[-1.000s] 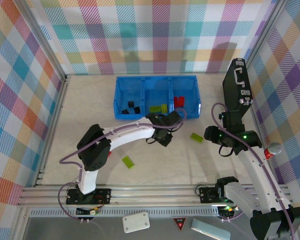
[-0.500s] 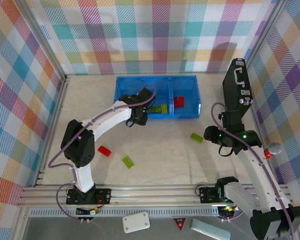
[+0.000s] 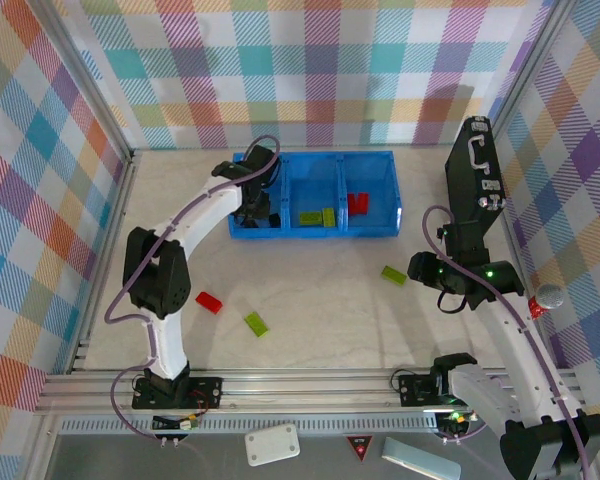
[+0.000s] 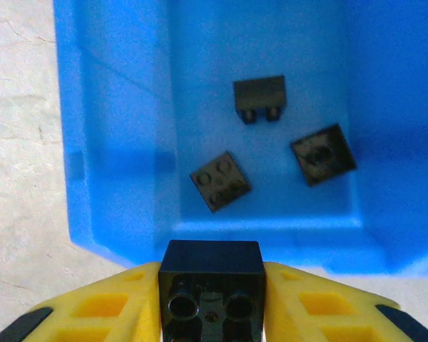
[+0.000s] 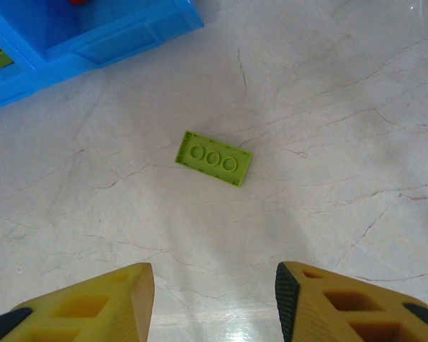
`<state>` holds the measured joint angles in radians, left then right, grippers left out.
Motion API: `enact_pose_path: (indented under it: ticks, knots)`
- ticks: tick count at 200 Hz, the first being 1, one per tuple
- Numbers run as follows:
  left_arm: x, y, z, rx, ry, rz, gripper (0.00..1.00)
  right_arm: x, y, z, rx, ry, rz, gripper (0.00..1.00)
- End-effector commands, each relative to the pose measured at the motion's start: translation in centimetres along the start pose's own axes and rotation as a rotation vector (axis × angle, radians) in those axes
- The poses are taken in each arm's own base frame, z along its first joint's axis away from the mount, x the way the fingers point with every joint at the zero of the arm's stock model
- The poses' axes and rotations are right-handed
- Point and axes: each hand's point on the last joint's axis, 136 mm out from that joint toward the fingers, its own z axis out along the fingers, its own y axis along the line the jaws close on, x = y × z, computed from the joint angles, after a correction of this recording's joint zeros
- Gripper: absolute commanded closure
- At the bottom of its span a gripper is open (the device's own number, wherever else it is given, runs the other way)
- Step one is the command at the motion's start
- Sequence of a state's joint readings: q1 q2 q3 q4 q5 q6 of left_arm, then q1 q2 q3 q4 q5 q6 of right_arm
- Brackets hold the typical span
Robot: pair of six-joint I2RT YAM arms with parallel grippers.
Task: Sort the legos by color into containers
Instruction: Place the lego in the container.
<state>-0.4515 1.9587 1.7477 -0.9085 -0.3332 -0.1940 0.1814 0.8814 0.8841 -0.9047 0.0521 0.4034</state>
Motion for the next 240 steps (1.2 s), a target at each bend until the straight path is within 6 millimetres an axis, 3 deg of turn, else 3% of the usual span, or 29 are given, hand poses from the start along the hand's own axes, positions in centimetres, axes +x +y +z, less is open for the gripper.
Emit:
enact_pose_path:
  ticks: [1,53,154,197,240]
  knots:
    - [-1.3,0.5,1.0,-0.049,-0.009,0.001,0.62,-0.2,0.0,-0.1,-0.011,-0.020,-0.005,0.50]
    - [-2.1,0.2,4.1,-0.112,0.008,-0.010,0.61,-0.1,0.1,-0.2,-0.018,-0.019,-0.007,0.50]
    - [-0.3,0.3,8.6,-0.199,0.062,-0.021,0.57,0.1,0.6,-0.2,-0.048,-0.007,-0.015,0.50]
    - [-0.4,0.0,8.2,-0.174,0.054,-0.037,0.57,0.1,0.7,-0.1,-0.050,-0.005,-0.016,0.50]
    - [-1.1,-0.1,5.9,-0.117,0.023,-0.058,0.57,0.1,1.2,0.0,-0.077,0.001,-0.024,0.50]
